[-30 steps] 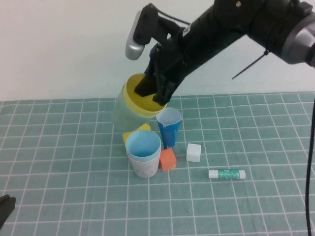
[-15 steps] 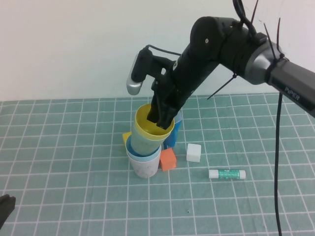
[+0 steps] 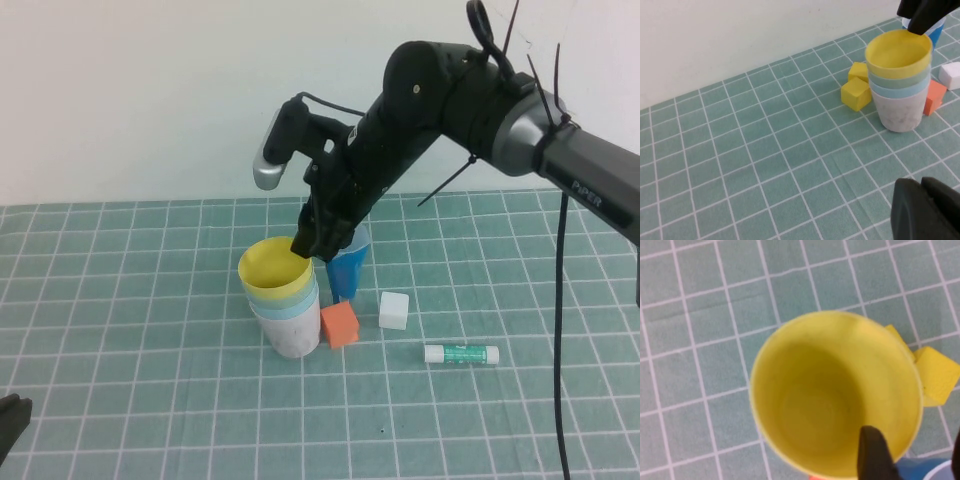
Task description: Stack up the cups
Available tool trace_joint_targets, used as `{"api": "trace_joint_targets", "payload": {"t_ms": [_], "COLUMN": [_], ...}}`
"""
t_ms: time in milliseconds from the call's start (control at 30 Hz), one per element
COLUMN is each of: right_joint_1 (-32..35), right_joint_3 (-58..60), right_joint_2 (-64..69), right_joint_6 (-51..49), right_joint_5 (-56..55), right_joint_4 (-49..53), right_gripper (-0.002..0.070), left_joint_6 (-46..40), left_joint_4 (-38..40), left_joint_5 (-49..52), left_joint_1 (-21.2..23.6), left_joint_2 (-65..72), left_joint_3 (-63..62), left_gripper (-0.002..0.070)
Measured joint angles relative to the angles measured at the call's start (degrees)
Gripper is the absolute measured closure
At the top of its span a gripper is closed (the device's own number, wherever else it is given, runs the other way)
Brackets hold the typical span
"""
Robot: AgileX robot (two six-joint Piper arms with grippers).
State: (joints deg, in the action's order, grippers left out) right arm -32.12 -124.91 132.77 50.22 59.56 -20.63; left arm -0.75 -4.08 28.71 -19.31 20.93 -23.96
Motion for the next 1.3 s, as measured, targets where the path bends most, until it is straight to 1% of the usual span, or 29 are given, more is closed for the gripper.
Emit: {"api": "trace_joint_targets", "payload": {"t_ms": [100, 167, 200, 233, 267, 367, 400, 467, 600, 733, 867, 1067, 1300], "right_joint_1": [0.00, 0.00, 0.00, 0.00, 0.00, 0.00, 0.00, 0.00, 0.00, 0.00, 0.00, 0.00, 0.00], "right_joint_3": [-0.04, -0.04, -0.04, -0.04, -0.04, -0.13, -0.13, -0.13, -0.13, 0.99, 6.60, 22.43, 50.85], "right_joint_2": [-0.60, -2.36, -3.63, -4.81, -6.49, -11.75, -13.71, -17.19, -24.49, -31.54, -40.07, -54.00, -71.99], "right_joint_6": [-0.69, -0.94, -1.03, -1.27, -1.73, -4.52, -5.81, -8.30, -12.71, -17.14, -19.99, -24.09, -30.41], "right_joint_5": [-0.01, 0.82, 1.51, 2.45, 3.47, 6.30, 7.01, 8.00, 10.35, 11.85, 11.85, 10.98, -0.87], "right_joint_4": [0.00, 0.28, 0.93, 1.95, 3.49, 10.66, 13.73, 19.20, 29.90, 37.69, 41.01, 43.14, 44.17], "right_gripper": [0.0339, 0.0352, 0.0370, 0.0393, 0.0430, 0.0587, 0.0616, 0.0644, 0.0664, 0.0666, 0.0666, 0.0666, 0.0666], "left_joint_6": [0.00, 0.00, 0.00, -0.28, -0.71, -1.53, -1.69, -1.78, -1.83, -1.91, -1.91, -1.91, -1.96], "left_joint_4": [0.22, 1.92, 2.93, 4.08, 5.02, 6.00, 6.27, 6.77, 6.90, 6.90, 6.90, 8.15, 11.01], "left_joint_5": [-0.03, -1.06, -1.73, -2.43, -2.72, -4.01, -4.53, -5.72, -8.08, -9.77, -10.06, -10.06, -9.70], "left_joint_1": [0.00, 0.00, 0.00, 0.00, 0.00, 0.00, 0.00, 0.00, 0.00, 0.00, 0.00, 0.00, 0.00], "left_joint_2": [0.00, -0.14, -0.53, -0.93, -1.44, -3.39, -4.49, -7.23, -15.00, -21.04, -21.78, -21.78, -21.78], "left_joint_3": [0.00, 0.00, 0.00, 0.00, 0.00, 0.92, 1.57, 3.08, 5.93, 7.63, 8.40, 8.53, 9.48], "left_gripper": [0.0677, 0.0677, 0.0676, 0.0676, 0.0676, 0.0676, 0.0676, 0.0676, 0.0677, 0.0677, 0.0677, 0.0676, 0.0677]}}
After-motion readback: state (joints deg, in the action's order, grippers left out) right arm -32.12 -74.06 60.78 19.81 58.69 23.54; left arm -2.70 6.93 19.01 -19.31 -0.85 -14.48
